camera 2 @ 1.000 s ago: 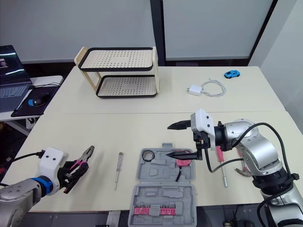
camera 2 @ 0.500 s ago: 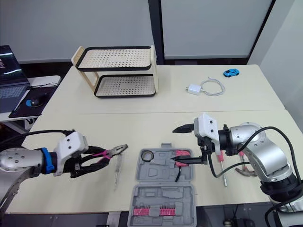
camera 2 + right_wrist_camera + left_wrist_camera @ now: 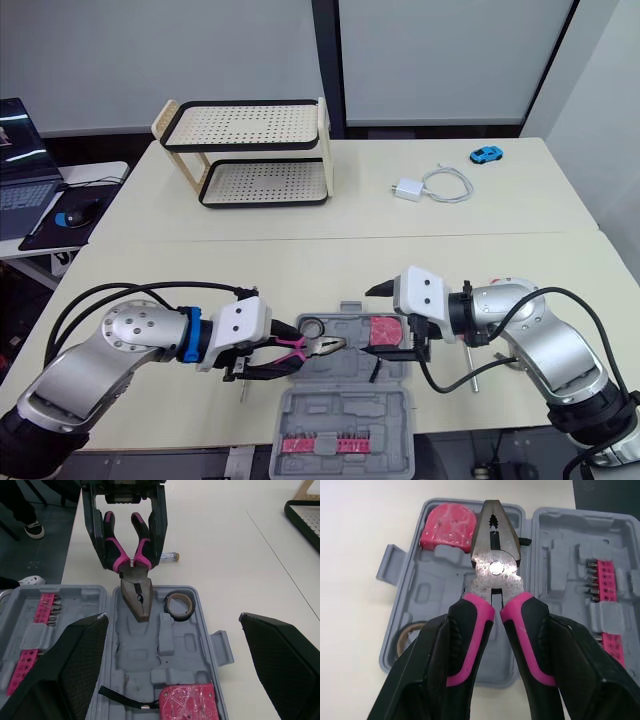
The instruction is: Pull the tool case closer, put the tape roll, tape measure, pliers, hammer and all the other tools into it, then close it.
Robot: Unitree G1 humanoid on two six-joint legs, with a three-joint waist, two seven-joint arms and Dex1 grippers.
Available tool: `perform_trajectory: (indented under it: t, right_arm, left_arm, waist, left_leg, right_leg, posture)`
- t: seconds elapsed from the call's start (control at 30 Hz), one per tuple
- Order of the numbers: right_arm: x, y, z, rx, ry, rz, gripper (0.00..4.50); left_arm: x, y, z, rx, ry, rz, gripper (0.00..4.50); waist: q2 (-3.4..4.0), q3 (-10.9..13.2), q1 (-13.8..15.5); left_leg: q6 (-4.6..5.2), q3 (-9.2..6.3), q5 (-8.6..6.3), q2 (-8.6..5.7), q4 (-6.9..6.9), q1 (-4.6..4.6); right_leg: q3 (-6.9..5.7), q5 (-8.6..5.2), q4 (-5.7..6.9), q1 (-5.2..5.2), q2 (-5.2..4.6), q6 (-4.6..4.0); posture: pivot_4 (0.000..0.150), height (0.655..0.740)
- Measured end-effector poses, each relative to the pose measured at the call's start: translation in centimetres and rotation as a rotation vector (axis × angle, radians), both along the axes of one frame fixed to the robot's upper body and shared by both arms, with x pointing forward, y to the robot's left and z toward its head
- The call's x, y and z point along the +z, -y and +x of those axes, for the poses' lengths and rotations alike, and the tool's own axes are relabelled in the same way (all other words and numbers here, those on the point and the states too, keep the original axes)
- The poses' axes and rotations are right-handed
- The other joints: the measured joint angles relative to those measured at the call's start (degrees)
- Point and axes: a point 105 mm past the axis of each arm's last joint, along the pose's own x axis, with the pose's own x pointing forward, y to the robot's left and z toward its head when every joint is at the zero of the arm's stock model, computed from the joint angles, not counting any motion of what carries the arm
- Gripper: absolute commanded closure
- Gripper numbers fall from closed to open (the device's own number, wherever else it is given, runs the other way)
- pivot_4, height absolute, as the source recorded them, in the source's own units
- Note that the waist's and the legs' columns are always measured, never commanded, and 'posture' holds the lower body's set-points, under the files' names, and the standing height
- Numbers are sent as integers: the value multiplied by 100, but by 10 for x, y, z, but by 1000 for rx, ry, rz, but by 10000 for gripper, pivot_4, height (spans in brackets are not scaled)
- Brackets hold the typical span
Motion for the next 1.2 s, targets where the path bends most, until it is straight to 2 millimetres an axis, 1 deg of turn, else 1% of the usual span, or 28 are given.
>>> perform_trajectory:
  t: [0.1,0.23,0.33,0.47,0.7,0.87,1.1,1.2]
  right_arm:
    - [-7,-4,-1,-9,-20,-15,0]
    - [-12,-8,5,-58,-4,-40,0]
    - [-16,-10,7,-80,-11,-51,0]
    - [-19,-18,7,-89,-11,-45,0]
    - [-23,-23,8,-81,-1,-76,0]
    - [-28,-23,9,-85,-15,-105,0]
    - [-31,-21,8,-96,-32,-111,0]
    - [-34,-20,10,-108,-47,-115,6593]
  left_arm:
    - [1,12,4,-29,18,-3,20191]
    - [1,14,13,-19,41,36,20191]
    - [-1,16,15,-14,44,53,20191]
    - [-5,26,16,-20,57,47,20191]
    - [-10,36,17,-16,71,51,20191]
    - [-6,41,21,-11,100,39,20191]
    - [-8,39,25,-1,105,47,20191]
    - [-7,42,24,-5,105,36,20191]
  waist:
    - [-1,1,5]
    - [-1,1,4]
    - [-1,1,5]
    - [-1,1,5]
    - [-1,1,4]
    - [-1,1,5]
    - [-1,1,4]
    - [-1,1,4]
  left_leg:
    - [0,-2,0,-2,10,-3]
    - [-1,-3,0,-3,11,-2]
    - [-1,-2,1,-3,10,-4]
    - [-1,-4,1,-3,11,-5]
    - [-1,-5,1,-3,12,-4]
    - [-1,-6,1,-4,14,-5]
    - [-2,-5,1,-4,13,-5]
    - [-2,-6,1,-4,13,-4]
  right_leg:
    - [-1,1,2,3,0,2]
    - [-1,1,5,1,1,2]
    - [0,1,4,0,1,2]
    - [0,1,4,-1,0,2]
    - [0,1,5,0,1,2]
    - [-1,1,5,0,1,2]
    - [0,1,5,0,0,2]
    - [-1,1,6,0,0,2]
  posture:
    - [1500,7400]
    - [1500,7400]
    - [1500,7400]
    - [1500,7400]
    - [1500,7400]
    - [1500,7400]
    - [1500,7400]
    - [1500,7400]
